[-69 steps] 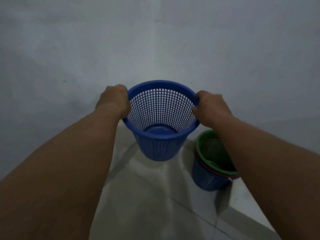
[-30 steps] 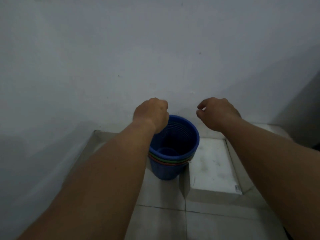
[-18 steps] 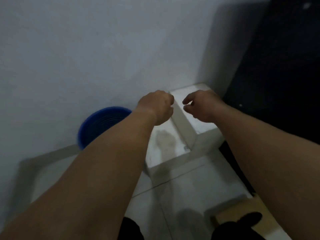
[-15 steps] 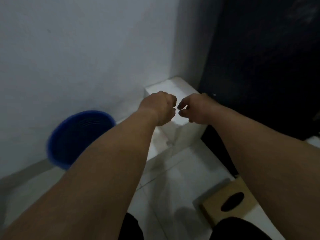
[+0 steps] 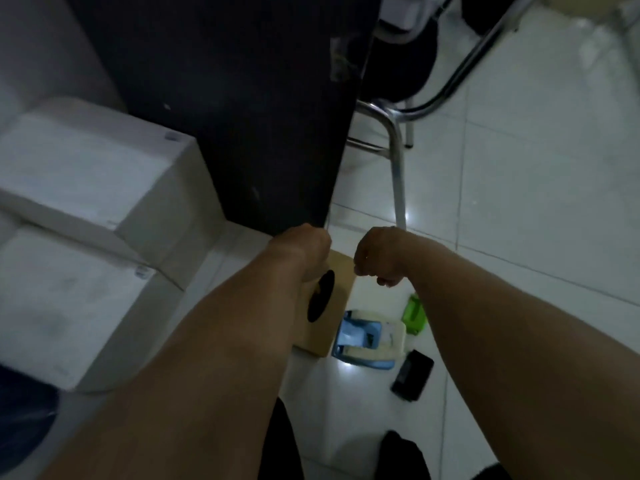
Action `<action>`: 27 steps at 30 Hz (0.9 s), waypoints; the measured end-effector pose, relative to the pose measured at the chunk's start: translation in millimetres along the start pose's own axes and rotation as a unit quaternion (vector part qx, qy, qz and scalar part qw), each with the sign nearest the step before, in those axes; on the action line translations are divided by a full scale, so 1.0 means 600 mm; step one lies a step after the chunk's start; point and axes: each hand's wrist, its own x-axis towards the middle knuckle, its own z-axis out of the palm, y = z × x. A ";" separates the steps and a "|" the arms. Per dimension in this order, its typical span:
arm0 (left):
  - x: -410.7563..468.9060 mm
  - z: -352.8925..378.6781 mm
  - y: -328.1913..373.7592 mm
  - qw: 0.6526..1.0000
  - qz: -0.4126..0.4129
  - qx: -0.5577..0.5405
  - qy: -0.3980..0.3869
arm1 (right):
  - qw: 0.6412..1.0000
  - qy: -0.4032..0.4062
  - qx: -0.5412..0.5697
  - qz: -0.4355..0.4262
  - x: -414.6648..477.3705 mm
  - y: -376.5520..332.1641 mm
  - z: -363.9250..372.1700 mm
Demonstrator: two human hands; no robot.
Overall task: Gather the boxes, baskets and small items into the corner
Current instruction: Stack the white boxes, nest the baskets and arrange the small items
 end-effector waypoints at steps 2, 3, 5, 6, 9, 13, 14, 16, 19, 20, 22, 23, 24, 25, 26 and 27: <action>0.009 0.015 0.014 1.000 0.001 0.002 -0.003 | 1.000 -0.006 -0.005 0.011 0.001 0.012 0.013; 0.012 0.022 0.019 1.000 0.000 0.002 0.001 | 1.000 -0.007 -0.002 0.014 0.003 0.015 0.017; 0.017 0.039 0.023 1.000 -0.006 -0.003 0.006 | 1.000 -0.004 -0.015 0.008 0.011 0.017 0.021; 0.019 0.048 0.023 1.000 -0.011 -0.007 0.004 | 1.000 0.003 -0.025 0.001 0.017 0.016 0.022; 0.026 0.084 0.016 0.999 -0.038 -0.030 0.001 | 0.997 0.014 -0.073 -0.026 0.045 0.008 0.029; 0.032 0.155 -0.002 0.998 -0.062 -0.025 -0.012 | 0.989 0.014 -0.141 -0.037 0.103 0.001 0.048; 0.034 0.172 -0.006 0.997 -0.072 -0.027 -0.013 | 0.987 0.016 -0.157 -0.036 0.121 0.000 0.054; 0.038 0.208 -0.010 0.994 -0.098 -0.048 -0.027 | 0.985 0.009 -0.169 -0.027 0.157 0.000 0.063; 0.044 0.259 -0.007 0.988 -0.115 -0.093 -0.033 | 0.994 -0.020 -0.103 0.029 0.209 0.002 0.079; 0.045 0.272 -0.005 0.987 -0.119 -0.105 -0.025 | 0.996 -0.028 -0.069 0.053 0.224 0.004 0.088; 0.047 0.294 -0.004 0.984 -0.128 -0.124 -0.004 | 0.993 -0.060 0.007 0.099 0.250 0.003 0.111; 0.048 0.298 -0.004 0.983 -0.131 -0.130 0.004 | 0.990 -0.068 0.052 0.116 0.258 0.000 0.124; 0.049 0.299 -0.006 0.982 -0.135 -0.132 0.006 | 0.985 -0.061 0.096 0.129 0.263 -0.006 0.134; 0.049 0.298 -0.010 0.981 -0.143 -0.128 0.003 | 0.982 -0.042 0.124 0.139 0.267 -0.015 0.142; 0.050 0.297 -0.019 0.980 -0.153 -0.126 0.007 | 0.980 -0.022 0.136 0.142 0.269 -0.026 0.147; 0.050 0.294 -0.032 0.979 -0.164 -0.123 0.015 | 0.980 -0.008 0.143 0.138 0.270 -0.039 0.151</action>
